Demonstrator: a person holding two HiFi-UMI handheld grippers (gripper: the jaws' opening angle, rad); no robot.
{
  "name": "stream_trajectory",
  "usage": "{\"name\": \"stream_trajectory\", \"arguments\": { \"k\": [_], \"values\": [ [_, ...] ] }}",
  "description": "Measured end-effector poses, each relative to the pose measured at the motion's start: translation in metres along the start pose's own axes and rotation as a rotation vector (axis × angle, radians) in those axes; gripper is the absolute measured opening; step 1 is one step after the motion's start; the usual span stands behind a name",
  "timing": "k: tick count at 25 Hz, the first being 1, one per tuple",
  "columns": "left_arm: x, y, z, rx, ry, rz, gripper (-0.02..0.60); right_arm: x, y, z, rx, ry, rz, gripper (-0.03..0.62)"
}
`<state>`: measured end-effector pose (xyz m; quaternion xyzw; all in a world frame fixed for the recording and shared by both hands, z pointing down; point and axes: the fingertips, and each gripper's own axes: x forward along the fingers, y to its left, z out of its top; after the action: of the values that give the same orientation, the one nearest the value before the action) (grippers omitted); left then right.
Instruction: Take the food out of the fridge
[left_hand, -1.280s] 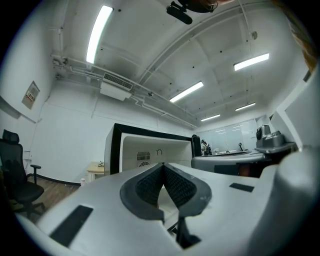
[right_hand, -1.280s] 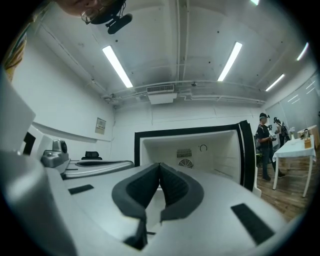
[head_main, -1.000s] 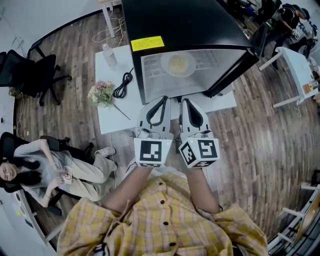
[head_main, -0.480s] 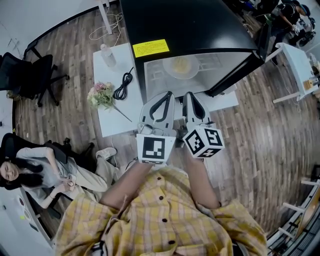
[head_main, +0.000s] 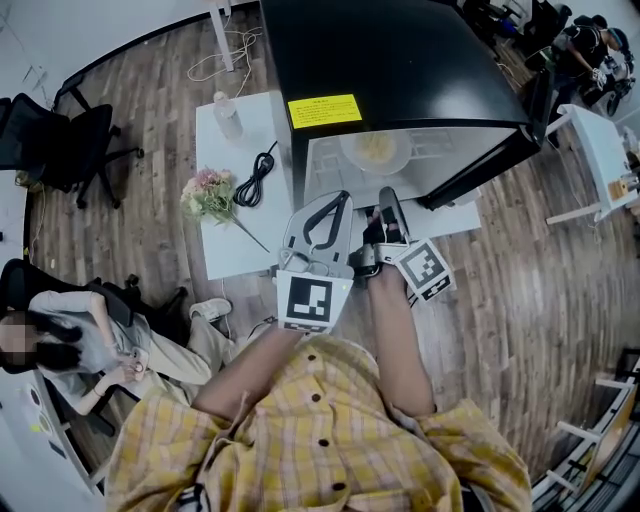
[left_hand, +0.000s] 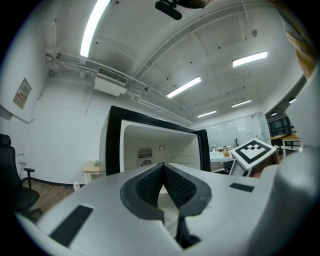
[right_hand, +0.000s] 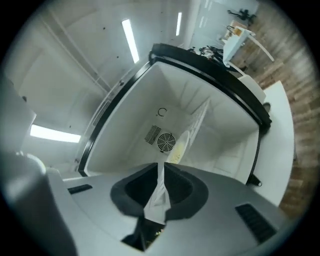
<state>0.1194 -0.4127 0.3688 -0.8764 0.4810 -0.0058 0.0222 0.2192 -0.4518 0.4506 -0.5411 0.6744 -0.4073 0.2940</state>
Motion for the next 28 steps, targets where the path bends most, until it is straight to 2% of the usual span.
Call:
{"name": "stream_trajectory", "arguments": {
  "k": [6, 11, 21, 28],
  "values": [
    [0.001, 0.008, 0.004, 0.004, -0.007, 0.008, 0.008, 0.012, -0.028, -0.003, 0.353, -0.036, 0.015, 0.092],
    [0.000, 0.005, 0.003, -0.001, 0.000, -0.007, 0.008, 0.028, -0.037, -0.004, 0.537, -0.052, 0.015, 0.129],
    [-0.006, 0.011, 0.003, -0.002, -0.004, 0.023, 0.008, 0.055, -0.051, -0.003, 0.615, -0.026, -0.051, 0.113],
    [-0.012, 0.012, 0.004, 0.003, 0.002, 0.041, 0.008, 0.061, -0.054, 0.003, 0.607, -0.031, -0.059, 0.039]
  ]
}}
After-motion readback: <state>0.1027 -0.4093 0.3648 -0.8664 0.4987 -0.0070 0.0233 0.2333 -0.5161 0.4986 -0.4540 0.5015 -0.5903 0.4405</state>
